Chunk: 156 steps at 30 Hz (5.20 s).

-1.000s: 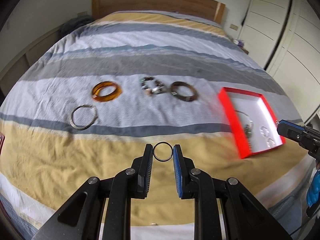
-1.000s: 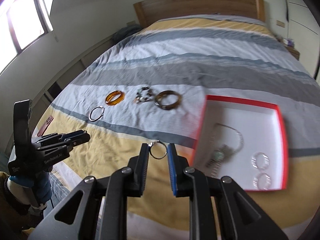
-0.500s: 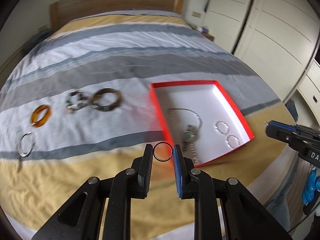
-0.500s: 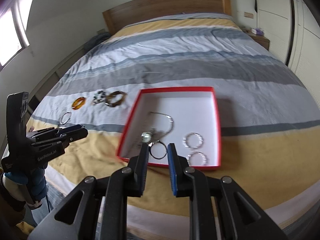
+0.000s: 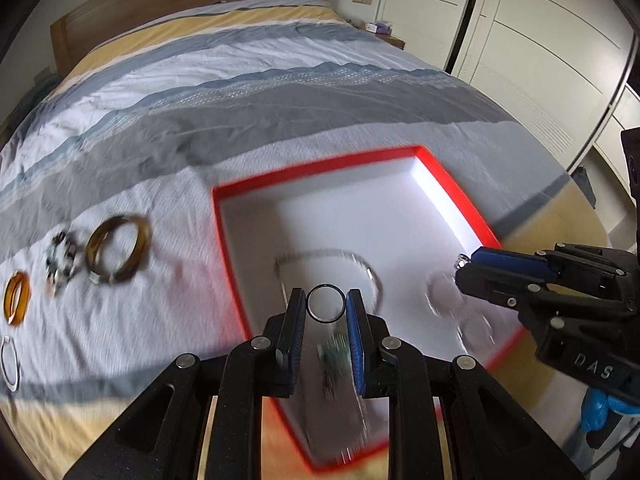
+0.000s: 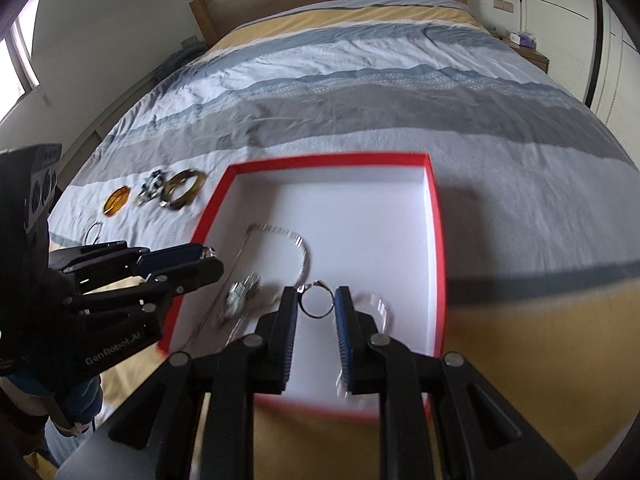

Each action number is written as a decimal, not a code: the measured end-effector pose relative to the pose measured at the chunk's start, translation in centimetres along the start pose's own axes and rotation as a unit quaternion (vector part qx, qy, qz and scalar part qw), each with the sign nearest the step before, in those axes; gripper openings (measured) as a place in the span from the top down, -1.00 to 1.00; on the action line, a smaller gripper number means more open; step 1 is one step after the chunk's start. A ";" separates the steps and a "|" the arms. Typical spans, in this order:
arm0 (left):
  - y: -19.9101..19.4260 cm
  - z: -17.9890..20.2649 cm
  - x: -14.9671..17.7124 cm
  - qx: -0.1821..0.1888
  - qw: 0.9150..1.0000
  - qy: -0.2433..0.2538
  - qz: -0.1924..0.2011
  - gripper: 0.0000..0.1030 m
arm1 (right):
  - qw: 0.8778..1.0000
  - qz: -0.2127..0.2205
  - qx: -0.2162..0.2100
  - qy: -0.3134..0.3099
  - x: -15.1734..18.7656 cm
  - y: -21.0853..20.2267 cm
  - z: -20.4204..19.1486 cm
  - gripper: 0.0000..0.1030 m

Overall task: Organize jewelry
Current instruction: 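Carry both small rings over the red box, then open the left tool to drop its ring while the right tool releases its ring into the box, then withdraw both open tools from the box toward the remaining jewelry, then grasp the large silver hoop with the left tool while the right tool grasps the beaded bracelet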

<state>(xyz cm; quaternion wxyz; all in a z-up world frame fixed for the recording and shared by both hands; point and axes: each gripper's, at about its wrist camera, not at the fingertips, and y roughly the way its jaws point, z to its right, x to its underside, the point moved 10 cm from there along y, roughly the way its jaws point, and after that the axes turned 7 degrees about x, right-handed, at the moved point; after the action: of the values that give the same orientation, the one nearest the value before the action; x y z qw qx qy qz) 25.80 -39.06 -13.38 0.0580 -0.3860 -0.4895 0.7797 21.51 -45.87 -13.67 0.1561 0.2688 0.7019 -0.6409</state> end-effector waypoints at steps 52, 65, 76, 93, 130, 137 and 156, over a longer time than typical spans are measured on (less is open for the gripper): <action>-16.7 -4.2 4.8 -0.086 0.994 -0.030 0.062 -0.04 | 0.996 0.045 0.077 0.021 5.5 -15.7 2.4 0.27; -26.1 -1.7 11.5 -0.143 0.984 -0.003 0.109 -0.40 | 0.997 0.066 0.046 0.011 10.1 -20.1 -4.2 0.27; -33.6 -2.7 15.1 -0.157 0.974 -0.026 0.162 -0.51 | 0.997 0.071 0.025 -0.023 11.4 -21.8 -10.9 0.27; -36.8 -4.6 18.2 -0.154 0.968 -0.059 0.191 -0.56 | 0.994 0.070 0.009 -0.087 12.1 -23.1 -17.1 0.27; -18.3 -38.7 16.3 -0.203 0.950 -0.235 0.031 -0.19 | 0.985 -0.022 -0.110 -0.134 -5.6 7.0 -31.9 0.27; -14.3 -41.0 15.3 -0.174 0.957 -0.232 0.019 -0.14 | 0.987 -0.028 -0.109 -0.111 -9.0 12.7 -32.6 0.27; -12.5 -38.7 15.0 -0.147 0.966 -0.211 0.022 0.92 | 0.976 -0.112 -0.110 -0.154 -5.8 16.4 -34.0 0.85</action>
<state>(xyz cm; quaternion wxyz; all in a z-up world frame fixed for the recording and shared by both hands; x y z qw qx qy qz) 37.28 2.15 -20.10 -0.1215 -0.2278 -0.5908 0.7644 39.93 -12.91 -19.42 0.2180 0.0676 0.7610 -0.6073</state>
